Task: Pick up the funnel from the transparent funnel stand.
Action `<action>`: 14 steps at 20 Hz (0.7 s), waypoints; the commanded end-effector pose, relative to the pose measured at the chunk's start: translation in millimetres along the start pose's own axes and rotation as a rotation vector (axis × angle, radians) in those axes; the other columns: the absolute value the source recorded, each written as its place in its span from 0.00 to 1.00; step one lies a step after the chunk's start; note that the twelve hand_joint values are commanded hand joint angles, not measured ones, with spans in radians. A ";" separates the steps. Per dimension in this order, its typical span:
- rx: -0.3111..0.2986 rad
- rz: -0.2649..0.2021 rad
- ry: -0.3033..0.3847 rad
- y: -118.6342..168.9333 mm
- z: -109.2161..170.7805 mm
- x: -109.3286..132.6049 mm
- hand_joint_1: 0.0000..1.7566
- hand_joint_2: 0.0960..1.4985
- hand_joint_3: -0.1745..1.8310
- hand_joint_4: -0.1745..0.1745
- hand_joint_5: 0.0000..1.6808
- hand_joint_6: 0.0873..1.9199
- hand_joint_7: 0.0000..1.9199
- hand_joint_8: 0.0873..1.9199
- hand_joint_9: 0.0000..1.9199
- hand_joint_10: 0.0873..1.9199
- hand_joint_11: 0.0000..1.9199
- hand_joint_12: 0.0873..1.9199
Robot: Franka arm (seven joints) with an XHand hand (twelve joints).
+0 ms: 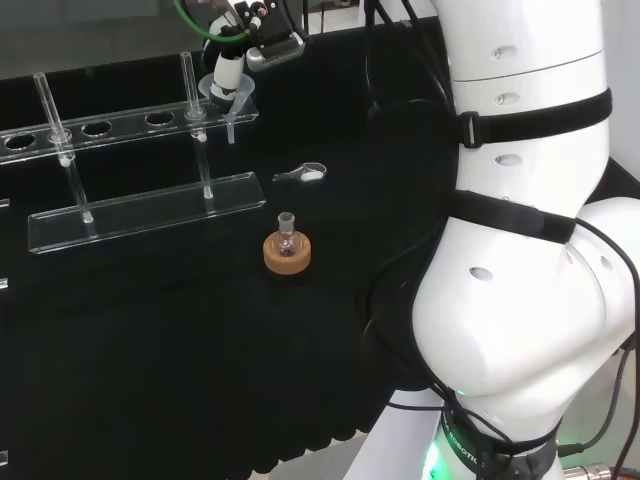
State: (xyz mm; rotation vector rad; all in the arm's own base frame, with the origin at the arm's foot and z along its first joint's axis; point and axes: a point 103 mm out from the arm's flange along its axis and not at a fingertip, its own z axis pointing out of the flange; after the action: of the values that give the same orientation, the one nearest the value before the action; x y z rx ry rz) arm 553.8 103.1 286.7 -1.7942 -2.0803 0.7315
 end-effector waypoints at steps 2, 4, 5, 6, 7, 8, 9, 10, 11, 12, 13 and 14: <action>-0.008 -0.009 -0.003 4.9 0.7 1.0 0.46 0.55 0.00 0.68 0.10 0.00 0.02 0.00 0.00 0.42 0.13 0.80; -0.005 -0.009 0.002 6.4 2.1 0.4 0.46 0.55 0.00 0.68 0.09 0.00 0.03 0.00 0.01 0.45 0.13 0.80; -0.006 -0.006 0.001 7.0 3.0 -0.1 0.46 0.55 0.00 0.68 0.09 0.00 0.03 0.00 0.02 0.45 0.13 0.80; -0.003 -0.006 0.003 7.7 4.0 -0.7 0.46 0.55 0.00 0.68 0.10 0.00 0.04 0.00 0.03 0.45 0.14 0.80; 0.001 -0.005 0.003 8.4 4.8 -1.3 0.46 0.55 0.00 0.67 0.10 0.00 0.05 0.00 0.05 0.45 0.15 0.79; 0.002 -0.003 0.002 9.0 5.6 -2.1 0.46 0.55 0.00 0.67 0.10 0.00 0.05 0.00 0.06 0.44 0.16 0.79; 0.002 0.000 -0.001 9.0 5.7 -1.9 0.46 0.55 0.00 0.67 0.11 0.00 0.06 0.01 0.07 0.44 0.16 0.78; 0.002 0.001 -0.001 9.1 6.0 -2.1 0.46 0.55 0.00 0.67 0.11 0.00 0.05 0.04 0.07 0.43 0.16 0.78; 0.003 0.001 0.000 9.3 6.3 -2.3 0.46 0.55 0.00 0.66 0.11 0.00 0.03 0.08 0.08 0.43 0.17 0.78; 0.003 0.001 0.000 9.6 6.5 -2.5 0.46 0.55 0.00 0.66 0.11 0.00 0.02 0.14 0.09 0.42 0.17 0.78; -0.001 0.002 0.000 9.8 6.8 -2.9 0.45 0.56 0.00 0.65 0.12 0.00 0.01 0.20 0.10 0.42 0.17 0.78; -0.007 0.001 0.000 10.3 7.4 -3.5 0.45 0.56 0.00 0.65 0.13 0.00 0.00 0.24 0.11 0.41 0.17 0.78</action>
State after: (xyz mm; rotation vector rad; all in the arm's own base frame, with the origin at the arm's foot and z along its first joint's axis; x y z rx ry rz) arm 558.9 100.8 276.7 -1.7938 -2.0787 0.7331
